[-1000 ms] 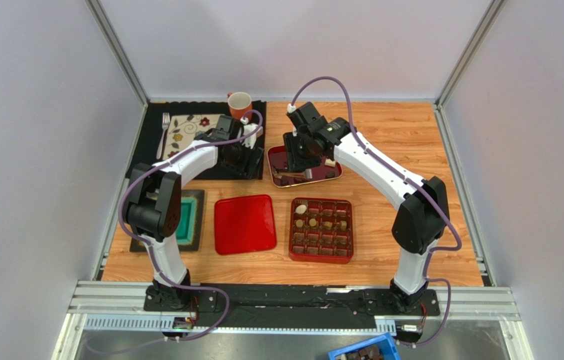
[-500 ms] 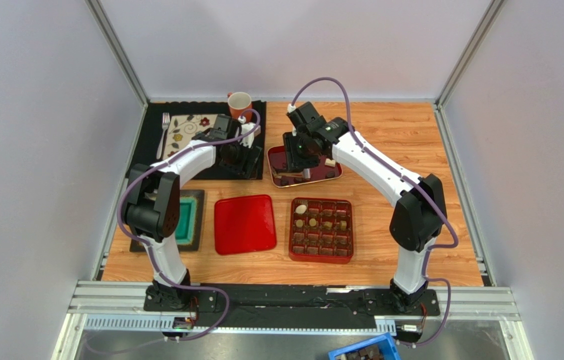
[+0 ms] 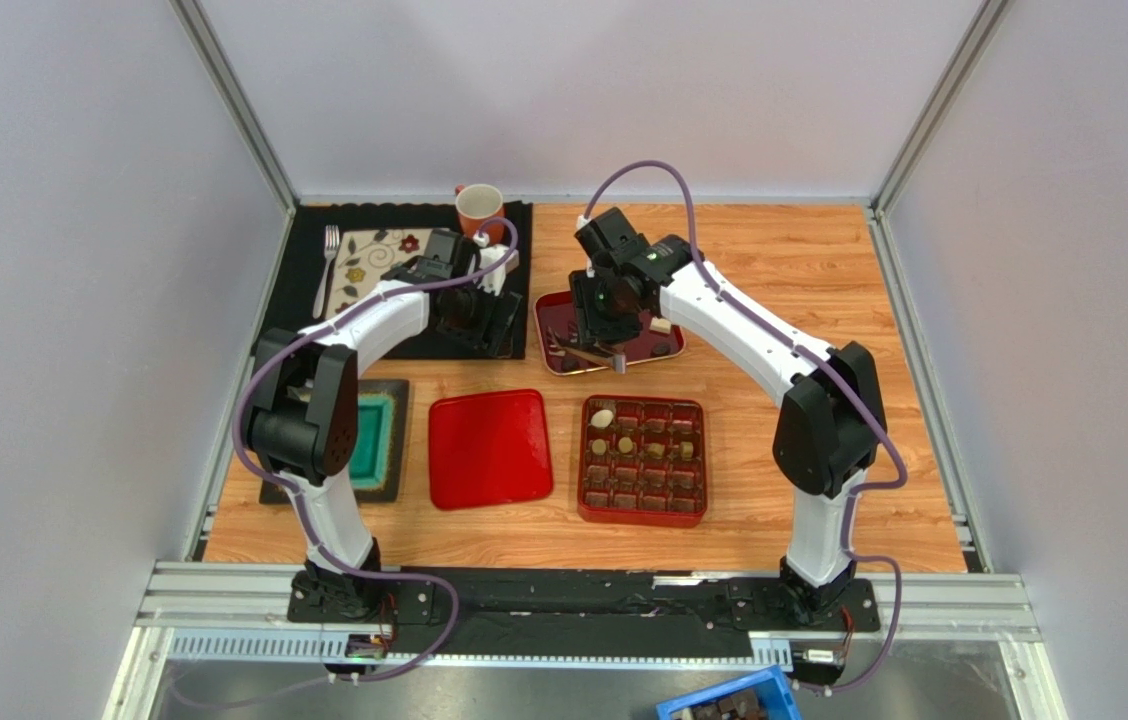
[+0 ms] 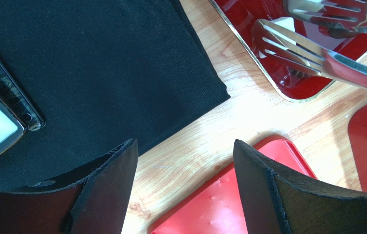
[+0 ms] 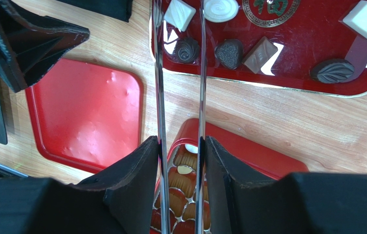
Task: Pack the chocolate
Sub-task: Pick up the fake chocolate from the plate.
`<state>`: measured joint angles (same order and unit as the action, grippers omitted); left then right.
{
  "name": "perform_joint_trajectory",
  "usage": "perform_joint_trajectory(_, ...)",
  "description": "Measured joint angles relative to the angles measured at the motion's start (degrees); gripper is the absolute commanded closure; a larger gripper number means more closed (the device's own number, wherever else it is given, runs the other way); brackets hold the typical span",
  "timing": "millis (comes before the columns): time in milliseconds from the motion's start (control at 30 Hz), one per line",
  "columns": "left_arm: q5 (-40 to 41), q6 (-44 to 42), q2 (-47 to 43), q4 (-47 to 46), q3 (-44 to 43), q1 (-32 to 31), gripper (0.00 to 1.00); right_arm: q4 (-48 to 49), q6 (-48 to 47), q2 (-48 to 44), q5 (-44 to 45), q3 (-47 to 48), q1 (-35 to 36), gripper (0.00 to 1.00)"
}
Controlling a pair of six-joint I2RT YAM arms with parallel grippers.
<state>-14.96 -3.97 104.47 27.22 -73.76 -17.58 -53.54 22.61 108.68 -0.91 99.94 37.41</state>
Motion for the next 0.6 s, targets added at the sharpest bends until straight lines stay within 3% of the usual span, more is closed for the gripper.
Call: perform_joint_trajectory(600,0.00,0.00,0.00,0.00,0.00,0.02,0.20,-0.63,-0.26,-0.02,0.04,0.00,-0.37,0.67)
